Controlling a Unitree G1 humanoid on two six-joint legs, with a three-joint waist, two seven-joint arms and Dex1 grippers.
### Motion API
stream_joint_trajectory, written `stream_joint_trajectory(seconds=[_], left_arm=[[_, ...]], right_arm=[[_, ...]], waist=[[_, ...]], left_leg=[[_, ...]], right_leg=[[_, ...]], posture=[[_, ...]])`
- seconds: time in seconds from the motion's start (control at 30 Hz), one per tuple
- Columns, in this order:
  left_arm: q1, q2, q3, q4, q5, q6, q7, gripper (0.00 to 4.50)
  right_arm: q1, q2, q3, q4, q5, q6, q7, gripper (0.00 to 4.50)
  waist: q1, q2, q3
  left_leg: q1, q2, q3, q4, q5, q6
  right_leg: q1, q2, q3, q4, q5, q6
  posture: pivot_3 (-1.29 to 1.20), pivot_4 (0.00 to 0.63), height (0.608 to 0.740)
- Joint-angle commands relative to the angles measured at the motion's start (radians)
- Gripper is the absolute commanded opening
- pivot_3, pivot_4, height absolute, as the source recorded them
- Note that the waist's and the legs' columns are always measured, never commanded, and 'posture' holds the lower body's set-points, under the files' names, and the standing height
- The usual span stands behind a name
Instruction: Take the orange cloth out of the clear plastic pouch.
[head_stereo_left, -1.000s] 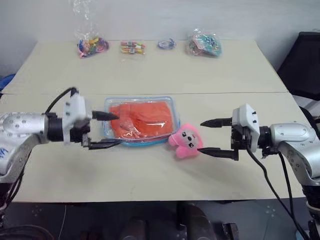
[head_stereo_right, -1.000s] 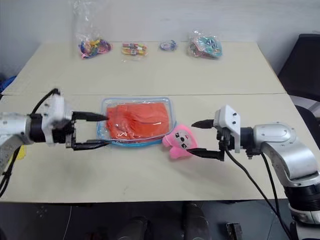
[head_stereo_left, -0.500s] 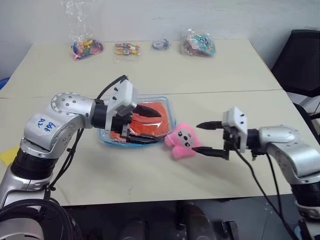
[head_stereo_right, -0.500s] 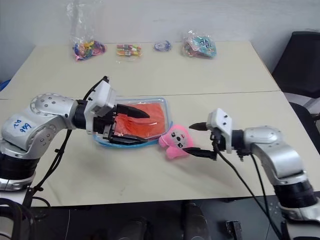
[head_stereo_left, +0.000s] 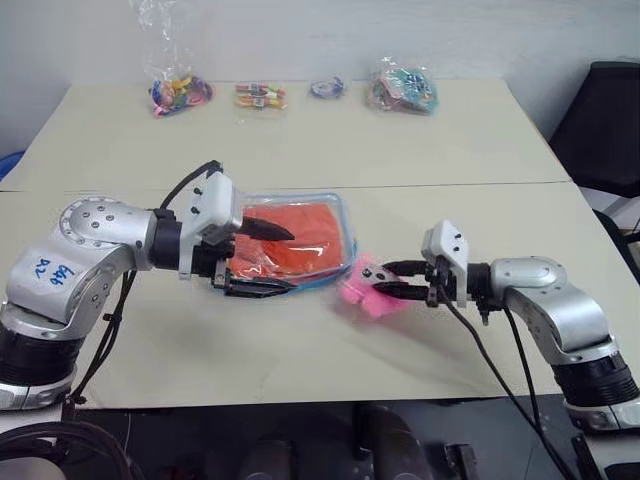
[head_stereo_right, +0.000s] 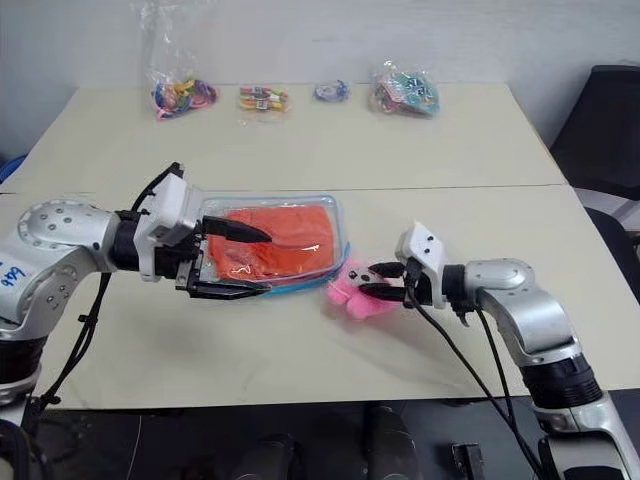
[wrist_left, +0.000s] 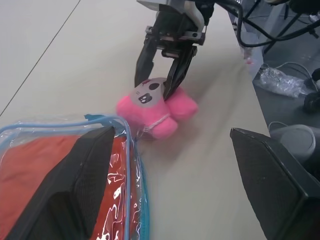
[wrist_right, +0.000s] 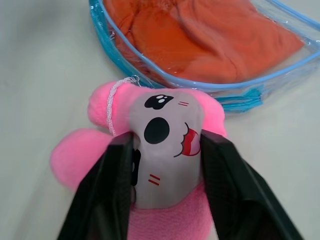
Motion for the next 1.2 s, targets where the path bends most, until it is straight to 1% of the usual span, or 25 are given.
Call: stream_joint_trajectory(seconds=[0.03, 0.07, 0.2, 0.3, 0.37, 0.47, 0.6, 0.7, 0.77, 0.83, 0.9, 0.97, 1.07, 1.2], left_arm=[[0.005, 0.008, 0.048, -0.038, 0.002, -0.002, 0.019, 3.9], [0.009, 0.006, 0.048, -0.041, 0.003, -0.002, 0.023, 3.9], [0.026, 0.002, 0.049, -0.063, 0.004, -0.001, 0.038, 3.9], [0.031, 0.0, 0.052, -0.071, 0.001, 0.003, 0.046, 3.9], [0.033, -0.002, 0.053, -0.075, 0.001, 0.003, 0.05, 3.9], [0.034, -0.003, 0.053, -0.077, 0.001, 0.003, 0.053, 3.9], [0.037, -0.004, 0.056, -0.079, 0.001, 0.001, 0.059, 3.9], [0.04, -0.005, 0.055, -0.08, 0.005, -0.004, 0.06, 3.9], [0.039, -0.007, 0.053, -0.079, 0.007, -0.005, 0.063, 3.9], [0.038, -0.009, 0.053, -0.077, 0.007, -0.004, 0.065, 3.9], [0.038, -0.01, 0.053, -0.074, 0.009, -0.005, 0.065, 3.9], [0.037, -0.01, 0.052, -0.071, 0.011, -0.007, 0.065, 3.9], [0.038, -0.013, 0.052, -0.072, 0.011, -0.005, 0.069, 3.9], [0.052, -0.02, 0.047, -0.09, 0.008, 0.001, 0.083, 3.9]], right_arm=[[0.005, -0.019, -0.054, -0.074, 0.021, -0.008, -0.01, 0.55], [0.0, -0.013, -0.051, -0.077, -0.001, -0.03, -0.028, 0.26], [-0.018, 0.007, -0.038, -0.074, -0.086, -0.145, -0.079, 0.26], [-0.034, -0.034, 0.013, -0.022, -0.259, -0.375, -0.091, 0.26], [-0.041, -0.054, 0.03, 0.015, -0.336, -0.49, -0.095, 0.26], [-0.075, -0.038, 0.009, 0.057, -0.356, -0.532, -0.123, 0.26], [-0.106, -0.057, 0.016, 0.135, -0.452, -0.653, -0.158, 0.26], [-0.131, -0.021, -0.006, 0.154, -0.44, -0.608, -0.197, 0.26], [-0.154, 0.01, -0.021, 0.141, -0.405, -0.558, -0.213, 0.26], [-0.176, 0.057, -0.043, 0.108, -0.322, -0.476, -0.214, 0.26], [-0.189, 0.089, -0.045, 0.073, -0.258, -0.438, -0.188, 0.26], [-0.192, 0.097, -0.035, 0.048, -0.228, -0.437, -0.155, 0.26], [-0.192, 0.104, 0.02, 0.01, -0.207, -0.491, -0.075, 0.26], [-0.223, 0.123, 0.106, 0.047, -0.254, -0.577, -0.006, 0.26]], waist=[[-0.001, 0.0, 0.0], [-0.001, 0.0, 0.0], [-0.002, 0.0, 0.0], [-0.001, 0.0, 0.0], [0.0, 0.0, 0.0], [-0.004, 0.0, 0.0], [-0.005, 0.0, 0.0], [-0.004, 0.0, 0.0], [-0.005, 0.0, 0.0], [-0.005, 0.0, 0.0], [-0.006, 0.0, 0.0], [-0.005, 0.0, 0.0], [-0.001, 0.0, 0.0], [-0.006, 0.0, 0.0]], left_leg=[[0.0, 0.0, 0.0, 0.0, 0.0, 0.0], [0.0, 0.0, 0.0, 0.0, 0.0, 0.0], [0.0, 0.0, 0.001, -0.001, 0.0, 0.0], [0.0, 0.0, 0.001, -0.001, 0.0, 0.0], [0.0, 0.0, 0.001, -0.001, 0.0, 0.0], [0.0, 0.0, 0.001, -0.001, 0.0, 0.0], [0.0, 0.0, 0.001, -0.001, 0.0, 0.0], [0.0, 0.0, 0.001, -0.001, 0.0, 0.0], [0.0, 0.0, 0.001, -0.001, 0.0, 0.0], [0.0, 0.001, 0.001, -0.001, 0.0, 0.0], [0.0, 0.001, 0.001, -0.001, 0.0, 0.0], [0.0, 0.001, 0.001, -0.001, 0.0, 0.0], [0.0, 0.0, -0.001, 0.0, 0.0, 0.0], [0.0, 0.0, 0.0, 0.0, 0.0, 0.0]], right_leg=[[0.0, 0.0, 0.0, 0.0, 0.0, 0.0], [0.0, 0.0, 0.0, 0.0, 0.0, 0.0], [0.0, 0.0, 0.001, 0.0, 0.0, 0.0], [0.0, 0.0, 0.001, 0.0, 0.0, 0.0], [0.0, 0.0, 0.001, 0.0, 0.0, 0.0], [0.0, 0.0, 0.001, 0.0, 0.0, 0.0], [0.0, 0.0, 0.001, 0.0, 0.0, 0.0], [0.0, 0.0, 0.001, 0.0, 0.0, 0.0], [0.0, 0.0, 0.001, 0.0, 0.0, 0.0], [0.0, 0.0, 0.001, 0.0, 0.0, 0.0], [0.0, 0.0, 0.001, 0.0, 0.0, 0.0], [0.0, 0.0, 0.0, 0.0, 0.0, 0.0], [0.0, 0.0, -0.001, 0.0, 0.0, 0.0], [0.0, 0.0, 0.0, 0.0, 0.0, 0.0]], posture=[[0.0, 0.15, 0.74], [0.0, 0.15, 0.74], [0.0, 0.15, 0.74], [0.0, 0.15, 0.74], [0.0, 0.15, 0.74], [0.0, 0.15, 0.74], [0.0, 0.15, 0.74], [0.0, 0.15, 0.74], [0.0, 0.15, 0.74], [0.0, 0.15, 0.74], [0.0, 0.15, 0.74], [0.0, 0.15, 0.74], [0.0, 0.15, 0.74], [0.0, 0.15, 0.74]])
